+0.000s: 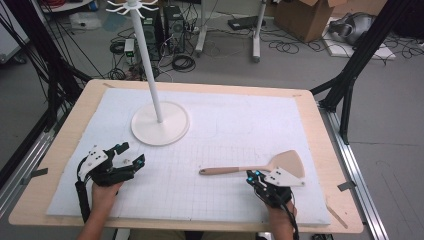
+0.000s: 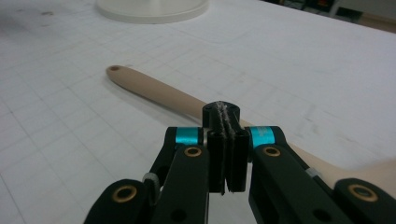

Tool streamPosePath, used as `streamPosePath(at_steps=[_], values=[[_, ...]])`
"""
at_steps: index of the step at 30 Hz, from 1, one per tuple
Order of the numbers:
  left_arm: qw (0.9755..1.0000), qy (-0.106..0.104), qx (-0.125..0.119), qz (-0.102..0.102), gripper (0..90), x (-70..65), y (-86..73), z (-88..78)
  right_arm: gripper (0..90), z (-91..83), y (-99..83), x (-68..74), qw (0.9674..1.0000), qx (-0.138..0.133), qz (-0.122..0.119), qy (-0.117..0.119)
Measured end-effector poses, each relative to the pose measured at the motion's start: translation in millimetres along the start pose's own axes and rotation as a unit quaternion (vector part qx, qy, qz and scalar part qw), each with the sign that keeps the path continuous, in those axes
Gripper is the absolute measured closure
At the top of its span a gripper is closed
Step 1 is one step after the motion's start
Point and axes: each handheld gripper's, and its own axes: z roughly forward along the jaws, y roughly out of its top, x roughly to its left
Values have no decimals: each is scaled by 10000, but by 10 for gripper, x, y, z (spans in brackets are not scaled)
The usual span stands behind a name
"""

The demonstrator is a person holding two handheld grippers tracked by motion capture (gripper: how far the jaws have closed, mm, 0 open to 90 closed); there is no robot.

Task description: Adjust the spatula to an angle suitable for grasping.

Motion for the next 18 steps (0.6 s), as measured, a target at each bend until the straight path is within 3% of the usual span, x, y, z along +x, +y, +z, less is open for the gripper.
streamPosePath(at_steps=[6, 11, 18], values=[[10000, -16, 4, -4, 192, 7, 1, 1, 890, 207, 55, 118, 9996, 172, -57, 210], [10000, -10, -3, -23, 192, 1, -1, 4, 890, 332, 109, 192, 9985, 388, -272, 283], [10000, -3, -2, -13, 193, 5, 0, 4, 890, 510, 181, 282, 9943, 781, -559, 465]])
